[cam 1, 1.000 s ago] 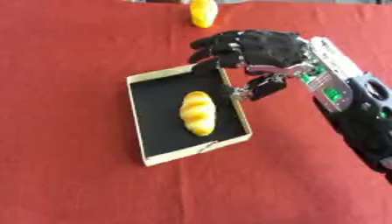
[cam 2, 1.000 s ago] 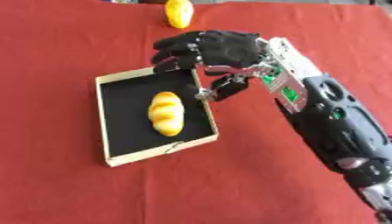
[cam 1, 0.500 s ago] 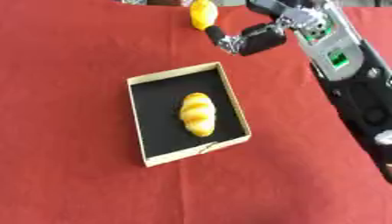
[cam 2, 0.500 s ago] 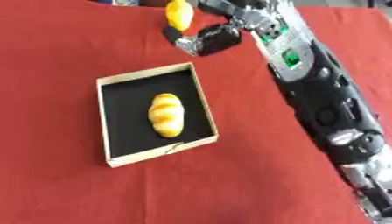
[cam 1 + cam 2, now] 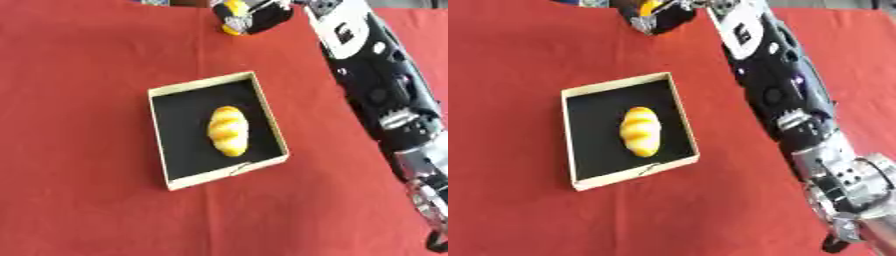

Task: Pick up objects on the table and place them in the box.

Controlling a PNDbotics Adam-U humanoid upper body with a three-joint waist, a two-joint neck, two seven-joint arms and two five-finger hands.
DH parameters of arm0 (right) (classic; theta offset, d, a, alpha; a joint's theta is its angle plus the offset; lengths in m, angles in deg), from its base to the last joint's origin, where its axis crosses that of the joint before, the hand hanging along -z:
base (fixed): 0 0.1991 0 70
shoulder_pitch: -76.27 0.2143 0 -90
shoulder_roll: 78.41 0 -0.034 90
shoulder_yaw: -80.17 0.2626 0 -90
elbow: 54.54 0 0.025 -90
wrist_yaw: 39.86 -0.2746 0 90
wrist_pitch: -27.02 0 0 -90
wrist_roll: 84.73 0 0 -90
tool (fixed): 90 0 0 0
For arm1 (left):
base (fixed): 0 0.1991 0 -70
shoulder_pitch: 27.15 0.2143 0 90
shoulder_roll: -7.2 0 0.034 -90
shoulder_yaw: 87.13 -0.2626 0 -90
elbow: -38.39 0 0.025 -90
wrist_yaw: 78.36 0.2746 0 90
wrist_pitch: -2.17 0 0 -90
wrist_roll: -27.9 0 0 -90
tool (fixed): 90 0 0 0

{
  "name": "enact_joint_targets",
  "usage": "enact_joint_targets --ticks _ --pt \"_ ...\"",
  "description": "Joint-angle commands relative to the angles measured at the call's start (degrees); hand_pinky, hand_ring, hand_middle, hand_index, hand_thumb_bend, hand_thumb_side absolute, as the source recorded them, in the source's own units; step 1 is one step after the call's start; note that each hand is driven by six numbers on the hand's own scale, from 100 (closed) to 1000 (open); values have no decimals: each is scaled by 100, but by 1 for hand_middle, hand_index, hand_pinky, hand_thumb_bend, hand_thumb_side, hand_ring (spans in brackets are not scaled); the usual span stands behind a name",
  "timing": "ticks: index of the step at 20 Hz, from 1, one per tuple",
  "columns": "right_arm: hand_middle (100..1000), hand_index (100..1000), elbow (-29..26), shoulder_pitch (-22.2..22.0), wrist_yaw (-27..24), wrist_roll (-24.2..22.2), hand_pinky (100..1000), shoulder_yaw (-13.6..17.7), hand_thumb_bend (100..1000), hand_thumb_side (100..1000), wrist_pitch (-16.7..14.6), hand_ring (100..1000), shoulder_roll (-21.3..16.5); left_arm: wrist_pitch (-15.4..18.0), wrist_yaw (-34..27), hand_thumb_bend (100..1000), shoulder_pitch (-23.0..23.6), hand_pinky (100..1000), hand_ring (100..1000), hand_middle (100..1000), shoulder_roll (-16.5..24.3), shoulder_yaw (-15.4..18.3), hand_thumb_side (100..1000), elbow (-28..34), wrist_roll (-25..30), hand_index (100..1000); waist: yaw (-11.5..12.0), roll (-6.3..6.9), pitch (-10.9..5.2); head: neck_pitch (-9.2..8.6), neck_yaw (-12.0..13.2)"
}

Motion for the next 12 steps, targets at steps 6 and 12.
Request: enact_joint_targets --ticks 6,12 --pt "910 957 1012 218 1327 601 906 477 100 238 -42 1000 24 -9 3 100 -45 838 840 684 133 15 714 92 -9 806 18 37 -176 -131 -17" --pt "910 960 1251 317 1534 821 909 707 100 250 178 1000 16 -20 7 100 -26 838 840 683 134 15 715 92 -14 806 12 46 -180 -179 -21"
